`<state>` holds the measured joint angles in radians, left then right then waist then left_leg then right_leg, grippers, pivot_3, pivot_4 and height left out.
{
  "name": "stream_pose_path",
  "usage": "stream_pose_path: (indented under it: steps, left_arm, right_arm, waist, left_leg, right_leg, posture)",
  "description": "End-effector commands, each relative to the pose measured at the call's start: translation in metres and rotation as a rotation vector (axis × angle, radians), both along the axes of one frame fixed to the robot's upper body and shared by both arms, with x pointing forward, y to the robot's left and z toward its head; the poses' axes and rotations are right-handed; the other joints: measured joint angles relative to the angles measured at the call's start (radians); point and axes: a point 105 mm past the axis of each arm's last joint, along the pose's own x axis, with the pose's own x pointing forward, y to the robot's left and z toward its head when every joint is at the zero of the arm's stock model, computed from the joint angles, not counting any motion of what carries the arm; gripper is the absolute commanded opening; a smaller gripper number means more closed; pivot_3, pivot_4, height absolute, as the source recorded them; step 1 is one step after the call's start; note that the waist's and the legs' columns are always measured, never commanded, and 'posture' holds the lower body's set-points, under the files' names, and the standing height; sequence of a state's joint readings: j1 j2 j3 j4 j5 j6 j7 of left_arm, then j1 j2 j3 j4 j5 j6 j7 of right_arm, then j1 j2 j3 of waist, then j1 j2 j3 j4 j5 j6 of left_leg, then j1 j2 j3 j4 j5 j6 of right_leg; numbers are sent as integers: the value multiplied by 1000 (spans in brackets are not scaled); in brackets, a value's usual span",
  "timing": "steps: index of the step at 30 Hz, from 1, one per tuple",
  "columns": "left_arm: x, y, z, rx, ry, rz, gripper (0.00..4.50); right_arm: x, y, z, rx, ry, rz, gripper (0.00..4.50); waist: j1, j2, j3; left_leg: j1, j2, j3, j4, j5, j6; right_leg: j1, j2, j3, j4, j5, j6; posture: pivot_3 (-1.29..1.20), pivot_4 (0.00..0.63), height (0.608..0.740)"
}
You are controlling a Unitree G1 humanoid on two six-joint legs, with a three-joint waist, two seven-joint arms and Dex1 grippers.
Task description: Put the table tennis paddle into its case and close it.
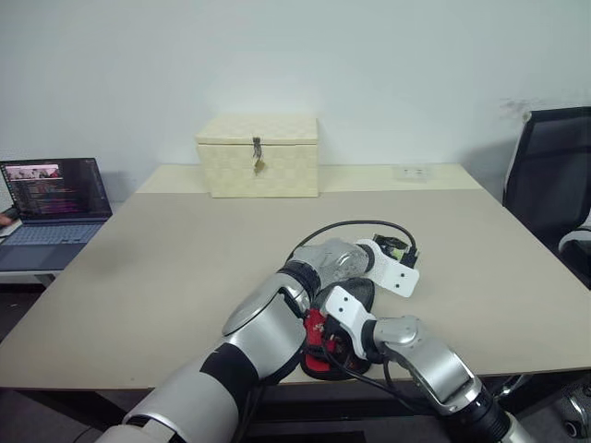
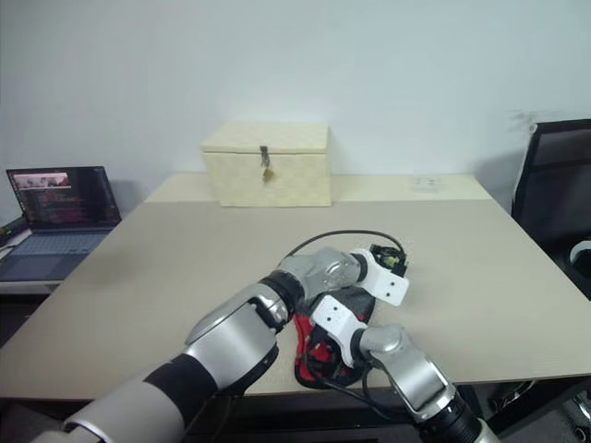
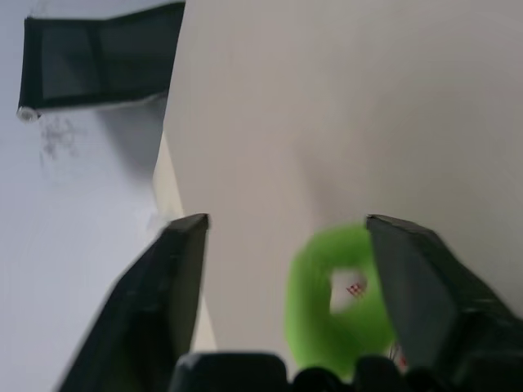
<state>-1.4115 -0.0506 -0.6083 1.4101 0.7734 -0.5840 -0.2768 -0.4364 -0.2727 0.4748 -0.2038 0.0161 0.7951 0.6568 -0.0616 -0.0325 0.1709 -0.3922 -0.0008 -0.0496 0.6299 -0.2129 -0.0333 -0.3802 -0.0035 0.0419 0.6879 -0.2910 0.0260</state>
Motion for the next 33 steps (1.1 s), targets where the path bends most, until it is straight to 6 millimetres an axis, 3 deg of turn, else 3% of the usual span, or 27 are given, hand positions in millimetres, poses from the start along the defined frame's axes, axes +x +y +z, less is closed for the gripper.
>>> stream_pose_path:
  steps: [1, 6, 12, 17, 21, 24, 26, 29, 33]
  left_arm:
    - [1, 1, 19, -111, 42, -5, 3519]
    - [18, 22, 50, -304, 76, 90, 3519]
    - [40, 71, 96, -608, 182, 206, 3519]
    - [51, 112, 104, -772, 330, 277, 3519]
    - [51, 144, 89, -871, 501, 298, 3519]
    - [46, 150, 66, -872, 647, 293, 3519]
    - [42, 148, 52, -855, 730, 285, 3519]
    - [37, 141, 33, -793, 809, 291, 3519]
    - [19, 128, 2, -619, 936, 243, 3519]
  right_arm:
    - [-18, 3, -45, -78, 210, 34, 4500]
    - [-1, 6, -30, -42, 171, 18, 4500]
    - [14, 11, 18, 102, 108, -13, 4500]
    - [18, 8, 58, 226, 62, -60, 4500]
    - [5, -5, 104, 310, -6, -20, 4500]
    - [2, -30, 122, 299, -58, -16, 4500]
    - [12, -60, 132, 237, -127, -65, 4500]
    - [32, -99, 141, 146, -218, -161, 4500]
    - [58, -137, 128, -69, -349, -217, 4500]
  waist:
    - [-5, 0, 0]
    - [-11, 0, 0]
    - [-12, 0, 0]
    - [-1, 0, 1]
    - [2, 1, 2]
    - [9, 1, 3]
    - [21, 0, 3]
    - [31, -1, 5]
    - [30, -1, 5]
  left_leg:
    - [0, 1, 0, 0, 0, 0]
    - [1, 2, 0, 0, 0, 0]
    - [-1, 1, -1, 0, 0, 0]
    - [-8, 2, -4, 0, 0, 0]
    - [-10, 2, -5, 0, 0, 0]
    - [-11, 3, -6, -1, 0, 0]
    - [-11, 2, -5, 0, 0, 0]
    - [-13, -4, -5, 0, 0, 0]
    - [-14, -5, -4, 0, 0, 1]
  right_leg:
    - [0, 0, 0, 0, 0, 0]
    - [0, 1, 0, 1, 0, 0]
    - [-1, 1, -1, 1, 0, 0]
    - [-9, -2, -2, 4, 0, 0]
    - [-10, -3, -1, 2, 2, -4]
    - [-10, -4, -2, 0, 2, -4]
    - [-9, -5, -5, -1, 3, -4]
    - [-9, -6, -6, -2, 3, -4]
    - [-9, -6, -6, -5, 3, -4]
  posture:
    - [0, 150, 740]
    - [0, 150, 740]
    - [0, 150, 740]
    - [0, 150, 740]
    - [0, 150, 740]
    - [0, 150, 740]
    - [0, 150, 740]
    - [0, 150, 740]
    - [0, 150, 740]
